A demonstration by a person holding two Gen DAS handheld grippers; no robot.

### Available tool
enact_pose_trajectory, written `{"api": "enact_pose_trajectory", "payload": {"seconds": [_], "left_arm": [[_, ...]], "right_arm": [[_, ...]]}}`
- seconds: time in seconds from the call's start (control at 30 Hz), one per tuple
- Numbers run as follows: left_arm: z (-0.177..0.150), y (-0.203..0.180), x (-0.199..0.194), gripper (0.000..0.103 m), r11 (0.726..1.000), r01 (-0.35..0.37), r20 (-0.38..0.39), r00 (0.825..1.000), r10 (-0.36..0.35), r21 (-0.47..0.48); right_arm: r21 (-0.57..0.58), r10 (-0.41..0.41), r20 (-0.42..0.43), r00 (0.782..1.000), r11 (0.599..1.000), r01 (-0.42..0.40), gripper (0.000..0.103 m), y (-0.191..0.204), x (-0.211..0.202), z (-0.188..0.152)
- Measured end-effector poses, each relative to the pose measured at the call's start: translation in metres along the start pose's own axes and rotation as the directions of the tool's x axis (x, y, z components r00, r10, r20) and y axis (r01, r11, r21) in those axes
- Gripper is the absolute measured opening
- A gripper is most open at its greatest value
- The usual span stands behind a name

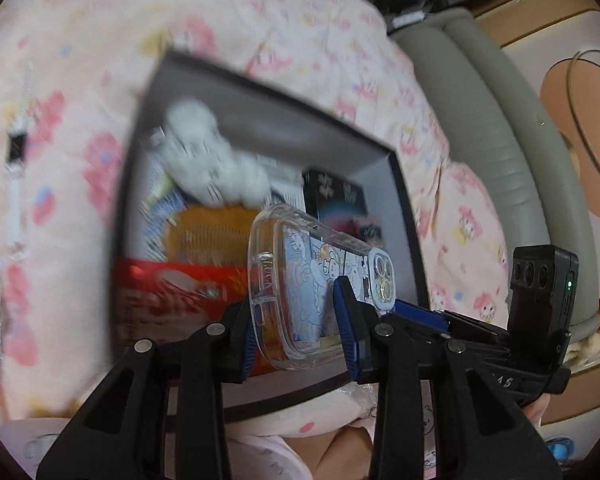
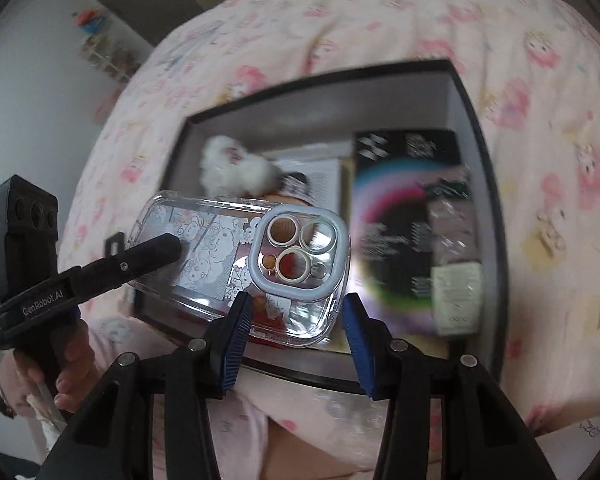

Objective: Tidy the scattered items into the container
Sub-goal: 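Carry the clear phone case into the black box and lower it in front of the comb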

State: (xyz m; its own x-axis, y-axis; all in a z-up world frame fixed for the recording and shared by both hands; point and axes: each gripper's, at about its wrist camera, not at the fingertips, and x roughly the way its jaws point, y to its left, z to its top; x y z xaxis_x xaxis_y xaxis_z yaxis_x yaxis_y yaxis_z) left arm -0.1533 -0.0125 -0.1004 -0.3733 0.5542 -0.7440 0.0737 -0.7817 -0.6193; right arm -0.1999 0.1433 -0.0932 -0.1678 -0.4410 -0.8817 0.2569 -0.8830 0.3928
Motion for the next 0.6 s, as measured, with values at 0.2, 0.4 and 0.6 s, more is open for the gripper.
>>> {"api": "enact_pose_trajectory", "payload": {"seconds": [0.2, 0.4, 0.6], "left_arm": [[-0.013, -0.006, 0.034, 0.037, 0.993, -0.111, -0.108, 0.988, 0.114, 0.034], [-0.012, -0.004, 0.016, 0.038, 0.983, -0.180, -0.053, 0.982, 0.182, 0.040], [-0.004, 0.004, 0.013, 0.027, 0.974, -0.223, -0.043, 0.973, 0.225, 0.037]], "right_arm": [[-0.031, -0.028, -0.064, 0.998, 0.999, 0.026, 0.042, -0.010, 0.024, -0.005], [-0.065, -0.078, -0.011, 0.997, 0.995, 0.078, 0.042, -0.001, 0.020, -0.001], [-0.053, -0.092, 0.008, 0.996, 0.994, 0.092, 0.042, -0.002, 0.027, 0.012]]}}
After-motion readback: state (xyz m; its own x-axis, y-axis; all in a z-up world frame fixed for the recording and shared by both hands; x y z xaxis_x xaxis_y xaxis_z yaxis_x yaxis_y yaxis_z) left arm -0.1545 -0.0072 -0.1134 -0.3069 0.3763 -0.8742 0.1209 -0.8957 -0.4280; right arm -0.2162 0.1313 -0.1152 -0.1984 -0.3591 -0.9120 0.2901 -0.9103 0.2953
